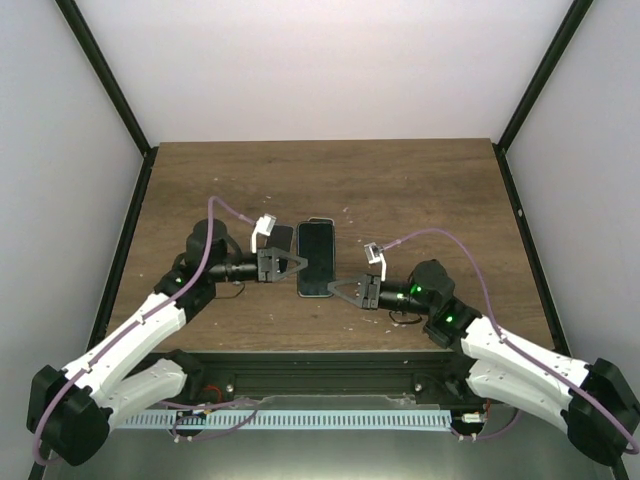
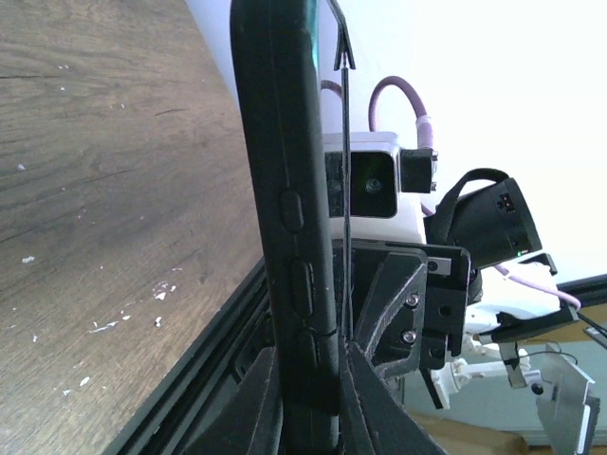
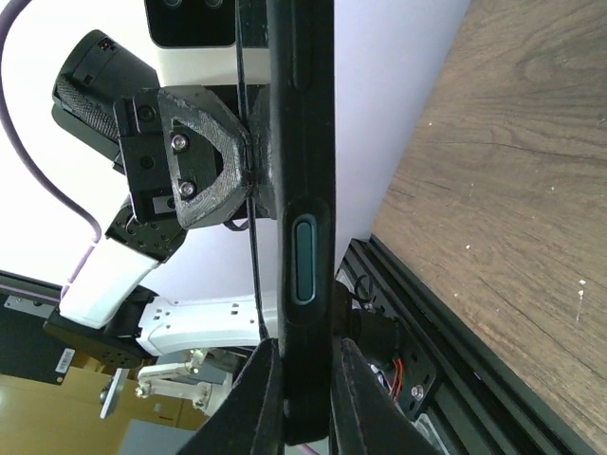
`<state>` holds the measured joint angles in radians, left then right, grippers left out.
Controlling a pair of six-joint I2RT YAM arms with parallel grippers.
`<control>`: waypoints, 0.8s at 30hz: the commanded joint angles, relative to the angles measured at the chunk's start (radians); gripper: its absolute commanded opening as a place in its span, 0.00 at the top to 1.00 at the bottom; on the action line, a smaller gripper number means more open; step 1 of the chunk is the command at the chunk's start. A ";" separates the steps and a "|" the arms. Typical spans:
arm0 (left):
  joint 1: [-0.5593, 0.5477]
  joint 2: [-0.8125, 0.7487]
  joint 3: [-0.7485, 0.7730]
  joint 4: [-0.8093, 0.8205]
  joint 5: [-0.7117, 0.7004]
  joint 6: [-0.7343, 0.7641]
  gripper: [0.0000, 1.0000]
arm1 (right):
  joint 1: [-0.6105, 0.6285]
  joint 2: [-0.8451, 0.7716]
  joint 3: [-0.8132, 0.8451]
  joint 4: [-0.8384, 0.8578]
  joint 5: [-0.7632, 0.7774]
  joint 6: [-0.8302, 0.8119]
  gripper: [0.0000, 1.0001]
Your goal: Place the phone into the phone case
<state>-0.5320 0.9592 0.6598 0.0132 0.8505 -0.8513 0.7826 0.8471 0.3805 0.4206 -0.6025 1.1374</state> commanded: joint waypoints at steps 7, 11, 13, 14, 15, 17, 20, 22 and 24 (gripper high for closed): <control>0.012 -0.015 0.031 -0.025 -0.074 0.095 0.99 | 0.003 -0.026 -0.009 0.081 0.037 0.041 0.99; 0.012 -0.027 0.031 -0.044 -0.070 0.090 0.87 | 0.003 -0.039 -0.009 0.062 0.066 0.004 0.99; 0.013 -0.031 0.028 -0.054 -0.075 0.088 0.75 | 0.003 -0.053 -0.010 0.039 0.086 -0.017 0.99; 0.012 -0.032 0.027 -0.062 -0.079 0.091 0.69 | 0.003 -0.060 -0.008 0.020 0.097 -0.029 0.99; 0.012 -0.034 0.029 -0.070 -0.083 0.095 0.63 | 0.003 -0.069 -0.003 -0.009 0.111 -0.044 0.99; 0.013 -0.032 0.036 -0.098 -0.097 0.109 0.54 | 0.003 -0.088 0.015 -0.091 0.145 -0.083 0.99; 0.013 -0.027 0.061 -0.187 -0.140 0.152 0.45 | 0.003 -0.118 0.031 -0.187 0.190 -0.131 0.99; 0.012 -0.028 0.073 -0.227 -0.162 0.176 0.40 | 0.001 -0.129 0.045 -0.263 0.231 -0.159 0.99; 0.013 -0.031 0.080 -0.261 -0.178 0.197 0.21 | 0.000 -0.122 0.067 -0.324 0.264 -0.198 0.99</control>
<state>-0.5224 0.9386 0.6998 -0.1520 0.7303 -0.7277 0.7876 0.7452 0.3649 0.2035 -0.4381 1.0435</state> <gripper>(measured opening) 0.600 0.091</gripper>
